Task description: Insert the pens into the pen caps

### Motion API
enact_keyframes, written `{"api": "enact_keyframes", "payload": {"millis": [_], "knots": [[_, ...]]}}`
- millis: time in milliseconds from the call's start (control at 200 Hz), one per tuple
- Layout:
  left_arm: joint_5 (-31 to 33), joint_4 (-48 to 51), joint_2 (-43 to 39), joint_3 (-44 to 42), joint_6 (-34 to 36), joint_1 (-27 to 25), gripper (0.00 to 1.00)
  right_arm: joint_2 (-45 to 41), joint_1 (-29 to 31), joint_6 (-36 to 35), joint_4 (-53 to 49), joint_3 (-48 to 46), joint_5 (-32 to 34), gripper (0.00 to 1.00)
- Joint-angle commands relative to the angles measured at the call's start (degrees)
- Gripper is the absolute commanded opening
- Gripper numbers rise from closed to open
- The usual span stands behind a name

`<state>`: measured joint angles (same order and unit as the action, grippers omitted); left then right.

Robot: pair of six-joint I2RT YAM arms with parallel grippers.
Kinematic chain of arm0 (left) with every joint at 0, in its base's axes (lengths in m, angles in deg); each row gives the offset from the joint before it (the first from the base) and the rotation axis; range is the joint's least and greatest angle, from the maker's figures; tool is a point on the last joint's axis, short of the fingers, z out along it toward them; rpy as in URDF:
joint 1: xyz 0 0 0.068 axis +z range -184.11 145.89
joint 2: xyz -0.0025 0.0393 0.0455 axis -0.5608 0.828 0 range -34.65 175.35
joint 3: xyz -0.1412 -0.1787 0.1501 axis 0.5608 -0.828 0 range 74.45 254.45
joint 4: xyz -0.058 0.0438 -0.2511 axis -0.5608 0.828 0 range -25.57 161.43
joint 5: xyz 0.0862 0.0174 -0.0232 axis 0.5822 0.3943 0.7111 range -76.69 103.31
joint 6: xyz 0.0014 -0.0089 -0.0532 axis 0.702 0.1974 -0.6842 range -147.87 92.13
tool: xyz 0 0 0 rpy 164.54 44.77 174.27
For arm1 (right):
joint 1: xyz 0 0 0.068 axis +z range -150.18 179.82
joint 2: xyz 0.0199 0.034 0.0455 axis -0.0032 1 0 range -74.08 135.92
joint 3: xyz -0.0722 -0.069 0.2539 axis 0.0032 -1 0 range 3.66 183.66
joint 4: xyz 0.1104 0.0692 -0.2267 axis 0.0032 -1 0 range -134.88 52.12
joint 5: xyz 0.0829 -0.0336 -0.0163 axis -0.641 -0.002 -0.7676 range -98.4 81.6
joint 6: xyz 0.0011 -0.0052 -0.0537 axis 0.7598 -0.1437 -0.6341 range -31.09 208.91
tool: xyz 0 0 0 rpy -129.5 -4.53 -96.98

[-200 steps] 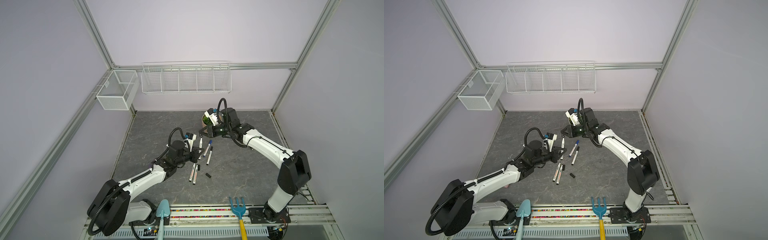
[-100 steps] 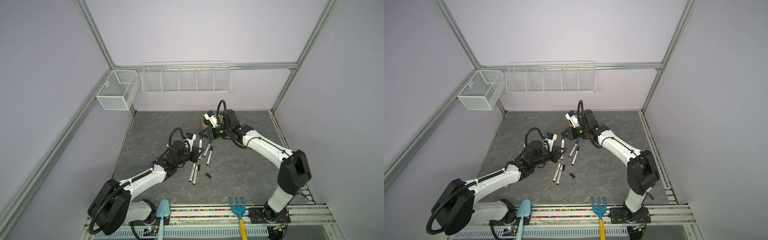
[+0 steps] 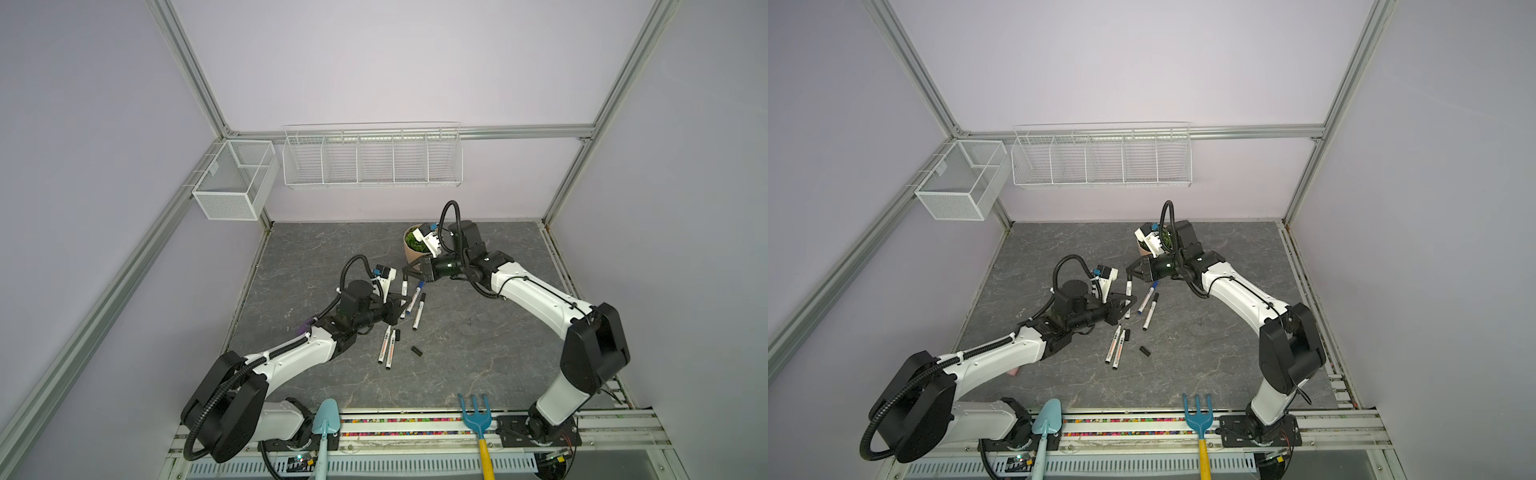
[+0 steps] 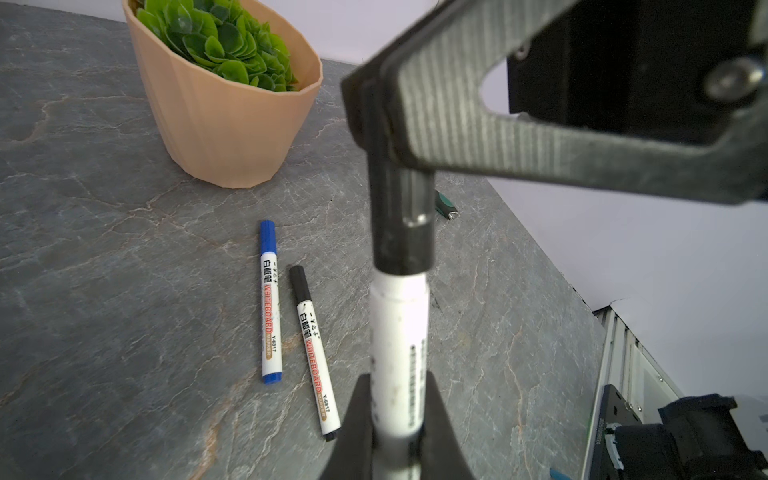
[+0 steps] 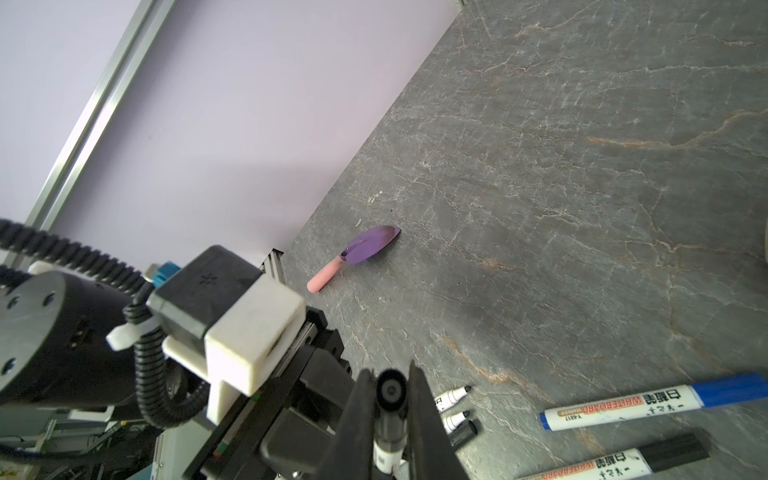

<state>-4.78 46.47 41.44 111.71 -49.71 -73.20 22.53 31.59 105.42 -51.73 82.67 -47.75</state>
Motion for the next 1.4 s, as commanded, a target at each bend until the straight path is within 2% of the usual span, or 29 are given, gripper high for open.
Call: {"api": "enact_keyframes", "payload": {"millis": [0, 185, 320, 465, 825, 1395], "knots": [[6.5, -3.91, 0.79, 4.0, 1.1, 1.39, 0.0, -2.31, 1.93, -5.32, -12.22, -0.23, -11.24, 0.15], [14.0, -6.22, -1.16, 2.75, 6.87, 0.92, 0.0, -2.82, 2.34, -11.35, -19.72, 0.85, -8.59, 0.15], [18.66, -9.77, -2.59, 1.15, 11.29, 0.02, 0.0, -3.01, 2.69, -13.21, -22.08, 1.44, -7.84, 0.16], [19.47, -16.31, -3.25, -1.8, 17.84, -1.95, 0.0, -3.03, 3.04, -13.61, -22.62, 2.3, -7.4, 0.16], [18.97, -16.02, -3.06, -2.78, 24.18, -4.97, 0.0, -4.33, 3.25, -14.65, -24.45, 4.91, -6.2, 0.16], [19.88, -16.67, -3.06, -4.56, 27.84, -7.62, 0.0, -5.14, 3.26, -17.68, -28.99, 7.81, 0.59, 0.19]]}}
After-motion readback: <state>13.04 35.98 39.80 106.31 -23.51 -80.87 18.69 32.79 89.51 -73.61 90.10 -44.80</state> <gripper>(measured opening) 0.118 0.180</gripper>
